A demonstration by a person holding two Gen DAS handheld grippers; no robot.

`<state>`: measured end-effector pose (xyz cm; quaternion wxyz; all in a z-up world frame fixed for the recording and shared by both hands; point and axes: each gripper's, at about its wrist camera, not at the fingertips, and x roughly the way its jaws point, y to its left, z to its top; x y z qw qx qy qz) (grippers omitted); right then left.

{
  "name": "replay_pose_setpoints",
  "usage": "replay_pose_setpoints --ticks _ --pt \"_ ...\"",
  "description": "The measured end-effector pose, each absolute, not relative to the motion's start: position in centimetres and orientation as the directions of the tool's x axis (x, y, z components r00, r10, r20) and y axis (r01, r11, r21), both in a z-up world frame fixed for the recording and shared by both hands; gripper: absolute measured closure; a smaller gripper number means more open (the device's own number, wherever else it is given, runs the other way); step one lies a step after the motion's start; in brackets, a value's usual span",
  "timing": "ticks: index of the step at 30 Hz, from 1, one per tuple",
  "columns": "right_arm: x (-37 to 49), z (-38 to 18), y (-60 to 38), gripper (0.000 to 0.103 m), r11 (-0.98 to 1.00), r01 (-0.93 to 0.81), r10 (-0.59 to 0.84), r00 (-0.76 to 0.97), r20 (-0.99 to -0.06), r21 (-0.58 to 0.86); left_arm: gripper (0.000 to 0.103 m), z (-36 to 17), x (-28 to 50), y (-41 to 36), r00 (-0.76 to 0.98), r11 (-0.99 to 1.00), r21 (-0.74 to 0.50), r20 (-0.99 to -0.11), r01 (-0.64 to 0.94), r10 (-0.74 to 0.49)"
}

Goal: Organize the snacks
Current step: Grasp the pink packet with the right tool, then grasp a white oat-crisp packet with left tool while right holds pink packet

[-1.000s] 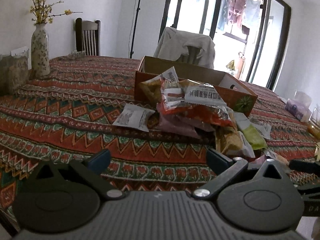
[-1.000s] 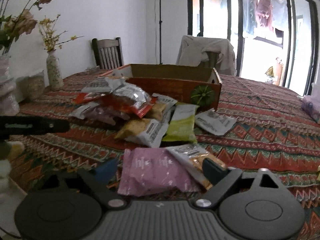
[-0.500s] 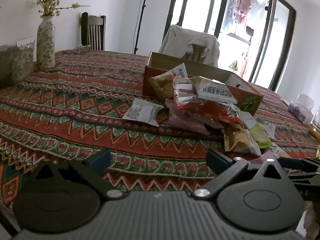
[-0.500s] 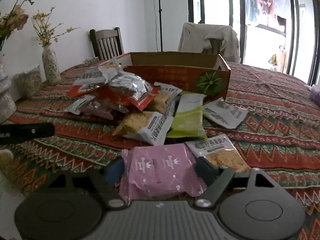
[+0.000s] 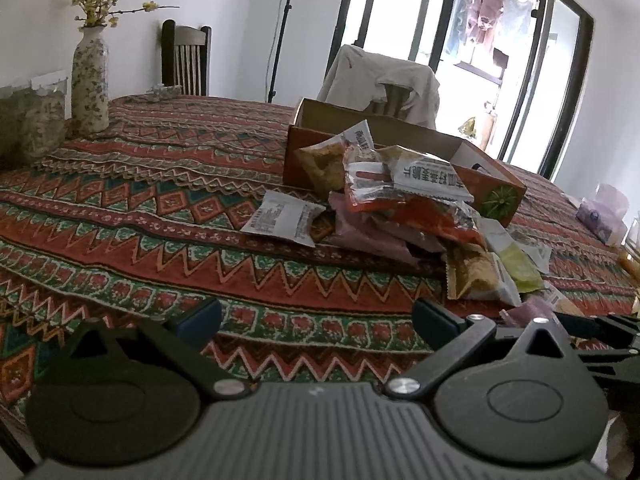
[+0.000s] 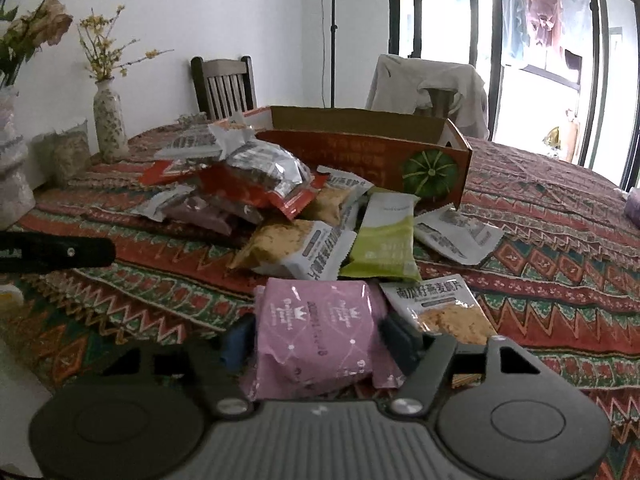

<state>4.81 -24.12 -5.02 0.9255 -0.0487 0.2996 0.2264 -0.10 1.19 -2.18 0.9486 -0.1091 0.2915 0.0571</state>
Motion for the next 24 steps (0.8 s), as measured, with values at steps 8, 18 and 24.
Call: replay_pose_setpoints --ticks 8,18,24 --pt "4.2 -3.6 -24.8 0.038 0.889 -0.451 0.419 0.738 -0.529 0.076 0.0 -2.3 0.1 1.7 0.817 0.967 -0.176 -0.574 -0.186 0.053" --pt "4.6 -1.2 -24.9 0.038 0.89 -0.451 0.431 0.784 -0.446 0.067 0.0 -2.1 0.9 2.1 0.812 0.966 -0.158 -0.578 -0.204 0.077" --pt "5.8 0.4 -25.1 0.038 0.9 -0.432 0.419 0.821 -0.387 0.057 0.0 -1.7 1.5 2.6 0.813 0.964 -0.146 -0.574 -0.221 0.099"
